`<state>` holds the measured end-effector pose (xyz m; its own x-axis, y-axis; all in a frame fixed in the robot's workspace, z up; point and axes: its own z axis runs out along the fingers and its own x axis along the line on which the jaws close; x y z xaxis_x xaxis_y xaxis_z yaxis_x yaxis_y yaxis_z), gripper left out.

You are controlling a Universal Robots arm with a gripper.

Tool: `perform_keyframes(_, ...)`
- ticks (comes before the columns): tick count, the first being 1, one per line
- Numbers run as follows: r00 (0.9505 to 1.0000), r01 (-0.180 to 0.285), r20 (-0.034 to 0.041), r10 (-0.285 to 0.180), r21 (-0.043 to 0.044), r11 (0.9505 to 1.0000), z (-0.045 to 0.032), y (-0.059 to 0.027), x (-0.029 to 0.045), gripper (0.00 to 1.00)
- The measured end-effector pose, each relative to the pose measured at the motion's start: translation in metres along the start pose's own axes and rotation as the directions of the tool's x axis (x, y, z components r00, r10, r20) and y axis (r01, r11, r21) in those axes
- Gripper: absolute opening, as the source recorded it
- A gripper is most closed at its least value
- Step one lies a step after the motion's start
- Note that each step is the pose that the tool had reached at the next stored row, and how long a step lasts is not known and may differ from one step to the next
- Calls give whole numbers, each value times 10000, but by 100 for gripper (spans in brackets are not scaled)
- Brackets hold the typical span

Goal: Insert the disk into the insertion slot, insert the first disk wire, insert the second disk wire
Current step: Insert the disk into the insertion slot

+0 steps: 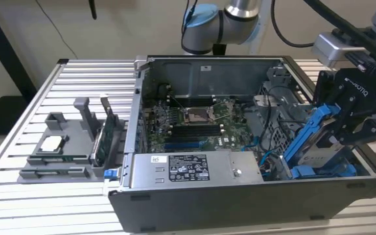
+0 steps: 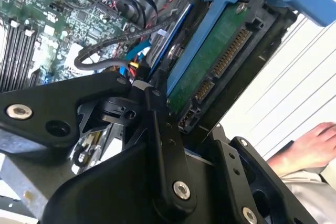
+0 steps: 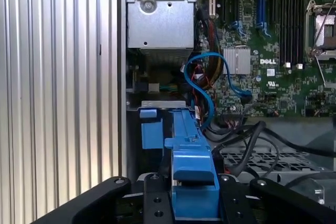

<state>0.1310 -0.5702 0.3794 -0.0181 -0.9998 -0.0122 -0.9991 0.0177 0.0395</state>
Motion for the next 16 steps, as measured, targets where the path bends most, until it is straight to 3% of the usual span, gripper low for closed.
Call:
perform_keyframes(9,10000,2,11,-2,4,10000,7,-2,-1,33)
perform_keyframes(11,10000,4,5,-4,0,10000,6,-2,0,34)
perform_keyframes(12,10000,3,3,-3,0,10000,3,-1,0,41)
perform_keyframes(16,10000,0,3,0,0,10000,-27,1,0,41)
